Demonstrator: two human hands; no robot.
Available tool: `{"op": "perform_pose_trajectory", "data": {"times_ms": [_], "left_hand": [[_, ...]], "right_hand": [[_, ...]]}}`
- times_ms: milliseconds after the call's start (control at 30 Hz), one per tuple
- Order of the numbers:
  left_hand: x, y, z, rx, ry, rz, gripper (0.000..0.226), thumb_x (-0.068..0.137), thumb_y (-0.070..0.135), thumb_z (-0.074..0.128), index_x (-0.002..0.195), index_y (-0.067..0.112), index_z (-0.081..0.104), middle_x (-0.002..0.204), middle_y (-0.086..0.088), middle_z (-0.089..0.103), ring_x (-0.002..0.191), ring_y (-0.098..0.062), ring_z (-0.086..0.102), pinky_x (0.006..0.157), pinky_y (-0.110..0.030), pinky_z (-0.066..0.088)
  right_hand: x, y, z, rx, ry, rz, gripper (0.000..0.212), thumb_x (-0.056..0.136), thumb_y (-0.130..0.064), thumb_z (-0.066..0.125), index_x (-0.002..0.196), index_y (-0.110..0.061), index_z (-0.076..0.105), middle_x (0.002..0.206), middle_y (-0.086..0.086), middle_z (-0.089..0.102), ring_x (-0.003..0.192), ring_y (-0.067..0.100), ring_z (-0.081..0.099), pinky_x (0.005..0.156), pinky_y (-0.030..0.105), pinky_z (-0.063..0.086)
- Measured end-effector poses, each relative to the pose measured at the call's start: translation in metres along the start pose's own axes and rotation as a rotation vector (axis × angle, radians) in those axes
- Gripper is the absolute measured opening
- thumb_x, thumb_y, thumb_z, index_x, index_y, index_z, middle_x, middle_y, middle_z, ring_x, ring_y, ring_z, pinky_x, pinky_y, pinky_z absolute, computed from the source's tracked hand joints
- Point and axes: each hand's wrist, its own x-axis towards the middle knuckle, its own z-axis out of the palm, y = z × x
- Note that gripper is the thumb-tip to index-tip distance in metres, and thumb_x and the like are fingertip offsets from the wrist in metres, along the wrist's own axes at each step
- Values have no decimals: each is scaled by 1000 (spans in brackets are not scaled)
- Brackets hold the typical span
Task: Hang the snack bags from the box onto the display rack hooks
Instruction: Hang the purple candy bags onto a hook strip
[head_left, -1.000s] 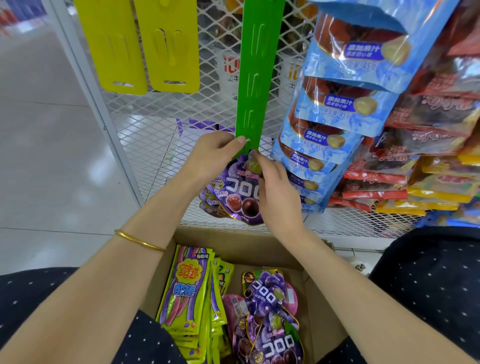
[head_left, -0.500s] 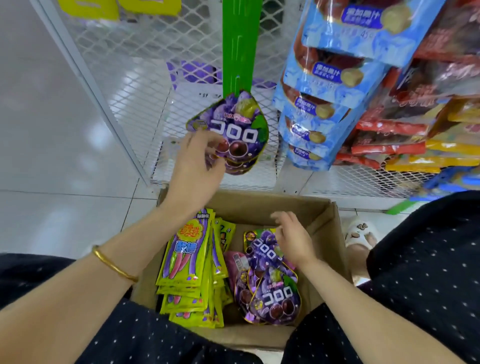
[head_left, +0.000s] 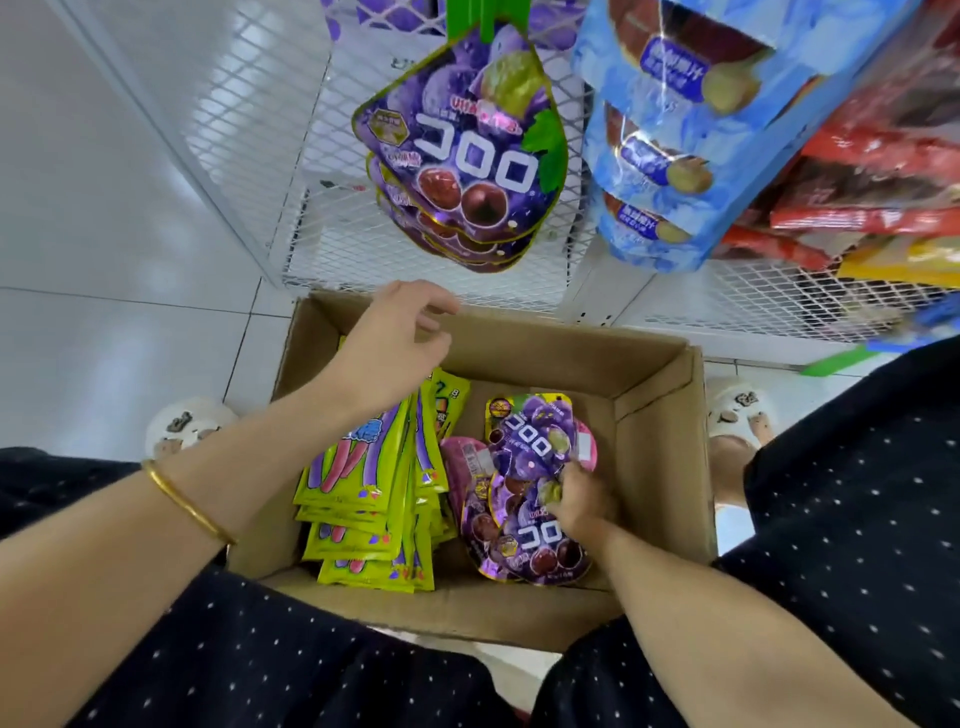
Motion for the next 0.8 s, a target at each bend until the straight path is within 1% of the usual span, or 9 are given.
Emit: {"op": "perform_pose_trajectory", "data": {"times_ms": [67, 133, 233, 333, 400, 467, 567, 667, 800], "left_hand": [[0, 1, 2, 6, -23, -1, 27, 88, 6, 55, 111, 21, 58, 118, -2, 51, 102, -6, 55, 84, -13, 39], [-1, 4, 4, 8, -64, 2, 25, 89, 6, 55, 111, 17, 59, 118, -1, 54, 103, -9, 56, 88, -20, 41], [-2, 8, 8, 49, -192, -10, 25, 90, 9, 55, 113, 15, 59, 114, 2, 59, 101, -10, 57, 75, -13, 42], [-7, 11, 15, 101, -376, -45, 32, 88, 15, 61, 120, 12, 57, 117, -3, 61, 104, -14, 58, 73, -11, 40], [-10, 12, 20, 153, -457, -49, 43, 86, 20, 65, 126, 11, 53, 125, -6, 58, 108, -15, 55, 84, -15, 38], [-8, 17, 20, 281, -427, 0, 42, 87, 25, 64, 125, 9, 53, 120, -5, 58, 111, -19, 53, 85, -20, 36], [-2, 32, 6, 302, -234, 105, 18, 89, 21, 61, 77, 12, 51, 76, -1, 47, 83, -24, 49, 62, -30, 24], [4, 48, -17, 98, -114, 112, 25, 88, 12, 62, 67, 8, 49, 61, 3, 34, 65, -17, 37, 53, -23, 26], [8, 70, -50, -10, -60, 135, 26, 88, 14, 63, 66, 5, 51, 61, 1, 38, 52, -4, 38, 49, -11, 32]], "right_hand": [[-5, -2, -13, -34, -55, -56, 19, 81, -30, 66, 75, -18, 52, 90, 8, 61, 88, 23, 59, 68, 26, 40], [-7, -3, -25, 28, -130, -126, 37, 78, -23, 70, 55, -19, 41, 68, 3, 50, 68, 15, 49, 58, 24, 33], [-14, -18, -58, 95, -229, -322, 47, 79, -16, 71, 51, -15, 33, 57, -4, 31, 53, 7, 27, 49, 22, 22], [-32, -44, -109, 261, -198, -395, 36, 80, -15, 71, 55, -6, 48, 49, -9, 35, 43, 4, 33, 46, 19, 25], [-48, -60, -140, 390, -129, -475, 19, 80, -11, 72, 64, -9, 61, 47, -15, 46, 44, -3, 42, 50, 14, 31], [-63, -74, -163, 511, -77, -545, 5, 80, -9, 71, 83, -5, 69, 63, -12, 56, 53, -7, 48, 56, 9, 35], [-84, -90, -186, 699, -9, -613, 2, 83, -11, 68, 85, -12, 68, 76, -4, 63, 64, -6, 53, 65, 13, 40], [-102, -106, -193, 805, 232, -689, 26, 82, -14, 70, 88, -28, 49, 86, -4, 58, 75, -5, 55, 71, 14, 44], [-132, -130, -207, 791, 598, -776, 35, 82, -11, 70, 92, -17, 37, 81, -13, 43, 71, -2, 46, 67, 13, 37]]}}
